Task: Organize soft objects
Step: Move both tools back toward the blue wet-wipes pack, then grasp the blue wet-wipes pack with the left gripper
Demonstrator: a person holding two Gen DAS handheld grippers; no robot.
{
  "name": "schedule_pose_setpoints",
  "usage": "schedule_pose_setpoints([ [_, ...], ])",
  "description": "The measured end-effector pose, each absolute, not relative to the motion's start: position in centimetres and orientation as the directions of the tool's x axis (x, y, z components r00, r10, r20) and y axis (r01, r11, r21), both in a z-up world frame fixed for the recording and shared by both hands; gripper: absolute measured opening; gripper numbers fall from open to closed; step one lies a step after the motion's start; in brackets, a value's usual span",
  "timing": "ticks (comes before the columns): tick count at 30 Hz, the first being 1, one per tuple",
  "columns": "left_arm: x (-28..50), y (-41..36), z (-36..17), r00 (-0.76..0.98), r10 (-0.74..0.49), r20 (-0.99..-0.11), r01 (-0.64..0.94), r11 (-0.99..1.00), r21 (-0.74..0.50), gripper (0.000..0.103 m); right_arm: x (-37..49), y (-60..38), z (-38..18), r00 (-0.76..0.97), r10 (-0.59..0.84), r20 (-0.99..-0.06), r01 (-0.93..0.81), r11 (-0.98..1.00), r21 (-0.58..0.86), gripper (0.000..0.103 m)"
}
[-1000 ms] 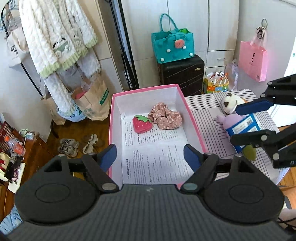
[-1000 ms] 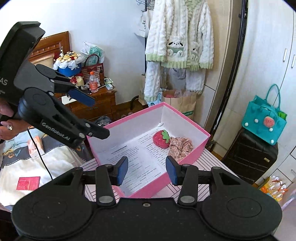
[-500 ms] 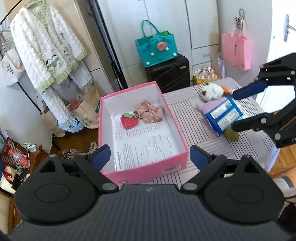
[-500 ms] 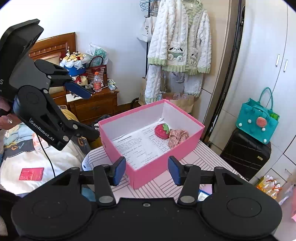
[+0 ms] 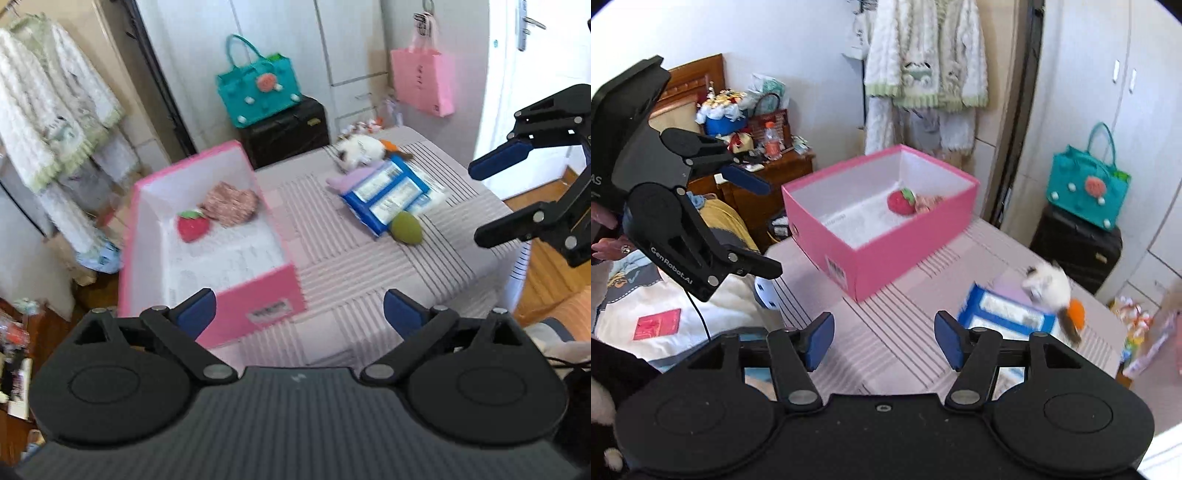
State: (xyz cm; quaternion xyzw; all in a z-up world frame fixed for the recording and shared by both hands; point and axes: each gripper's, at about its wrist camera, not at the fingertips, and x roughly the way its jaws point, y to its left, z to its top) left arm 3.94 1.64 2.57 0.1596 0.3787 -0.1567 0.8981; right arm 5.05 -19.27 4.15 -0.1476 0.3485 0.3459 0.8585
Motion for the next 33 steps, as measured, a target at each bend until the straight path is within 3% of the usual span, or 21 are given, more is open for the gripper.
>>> schedule_pose_setpoints([
  [13, 6.5, 0.2, -2.2, 0.674, -0.281, -0.683, 0.396, 0.918, 0.013, 0.097, 7.3, -24.7, -2.6, 0.561, 0.451, -0.695, -0.579, 0.813, 0.06, 0.071],
  [16, 6.8, -0.7, -2.7, 0.694, -0.322, -0.644, 0.409, 0.912, -0.015, 0.096, 8.6, -25.6, -3.9, 0.576, 0.444, -0.686, -0.554, 0.829, 0.072, 0.071],
  [21, 7.6, -1.9, -3.8, 0.788, -0.291, -0.542, 0.346, 0.938, -0.001, 0.097, 10.1, -27.0, -5.2, 0.636, 0.438, -0.635, -0.527, 0.848, 0.056, 0.072],
  [24, 8.5, -2.4, -4.0, 0.788, -0.341, -0.513, 0.358, 0.931, -0.07, 0.097, 10.8, -28.0, -5.8, 0.681, 0.443, -0.583, -0.516, 0.855, 0.046, 0.072],
  [29, 10.2, -4.3, -5.2, 0.747, -0.416, -0.518, 0.387, 0.906, -0.169, 0.096, 12.5, -29.6, -7.3, 0.712, 0.462, -0.529, -0.49, 0.866, 0.097, 0.073],
  [33, 11.3, -6.8, -6.7, 0.744, -0.409, -0.529, 0.395, 0.907, -0.145, 0.09, 14.4, -30.1, -8.2, 0.712, 0.422, -0.561, -0.446, 0.889, 0.102, 0.073],
])
